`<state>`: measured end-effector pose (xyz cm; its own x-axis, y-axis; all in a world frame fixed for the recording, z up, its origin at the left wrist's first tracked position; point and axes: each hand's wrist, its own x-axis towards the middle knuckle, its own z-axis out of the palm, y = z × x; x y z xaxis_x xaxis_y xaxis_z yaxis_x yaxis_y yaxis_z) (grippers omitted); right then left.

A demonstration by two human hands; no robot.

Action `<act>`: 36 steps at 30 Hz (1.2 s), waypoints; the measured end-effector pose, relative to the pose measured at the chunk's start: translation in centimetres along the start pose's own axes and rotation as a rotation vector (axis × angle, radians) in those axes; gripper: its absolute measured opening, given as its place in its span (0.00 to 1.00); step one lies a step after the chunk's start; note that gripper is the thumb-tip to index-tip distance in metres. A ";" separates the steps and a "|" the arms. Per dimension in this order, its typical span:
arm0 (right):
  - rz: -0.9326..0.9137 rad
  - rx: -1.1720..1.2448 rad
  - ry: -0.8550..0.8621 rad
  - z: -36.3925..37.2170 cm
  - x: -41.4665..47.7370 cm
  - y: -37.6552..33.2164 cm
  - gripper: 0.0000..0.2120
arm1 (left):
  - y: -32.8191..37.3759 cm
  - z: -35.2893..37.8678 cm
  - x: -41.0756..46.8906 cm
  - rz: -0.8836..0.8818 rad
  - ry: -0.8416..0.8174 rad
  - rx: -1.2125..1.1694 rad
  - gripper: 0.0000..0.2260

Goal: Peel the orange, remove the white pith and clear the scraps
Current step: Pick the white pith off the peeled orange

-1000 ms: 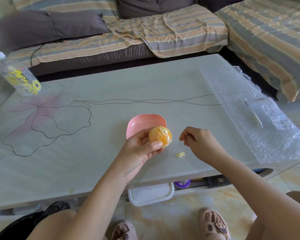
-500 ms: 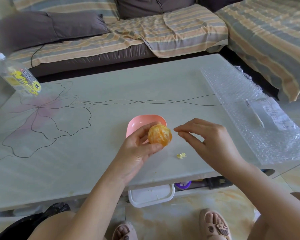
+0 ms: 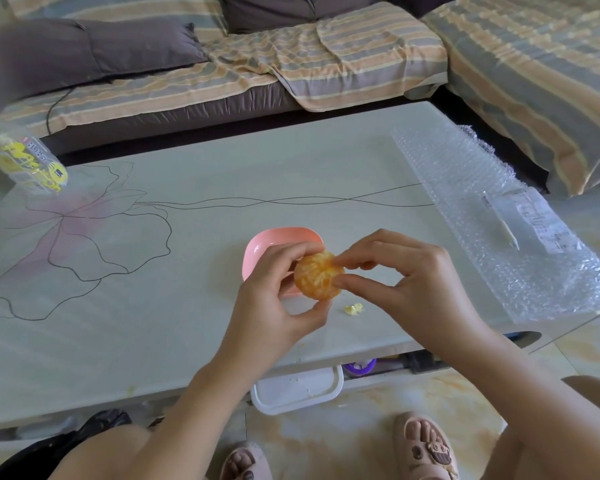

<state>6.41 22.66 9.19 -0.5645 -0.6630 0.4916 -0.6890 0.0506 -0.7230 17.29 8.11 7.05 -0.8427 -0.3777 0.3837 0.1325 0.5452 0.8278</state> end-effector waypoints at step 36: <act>-0.111 -0.119 -0.018 -0.4 0.0 -0.8 0.05 | 1.2 0.3 -0.3 -0.032 0.016 0.048 0.22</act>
<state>6.80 22.98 9.97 -0.4740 -0.6828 0.5560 -0.7965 0.0634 -0.6013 17.61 9.09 7.82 -0.8379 -0.4067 0.3641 0.0804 0.5678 0.8192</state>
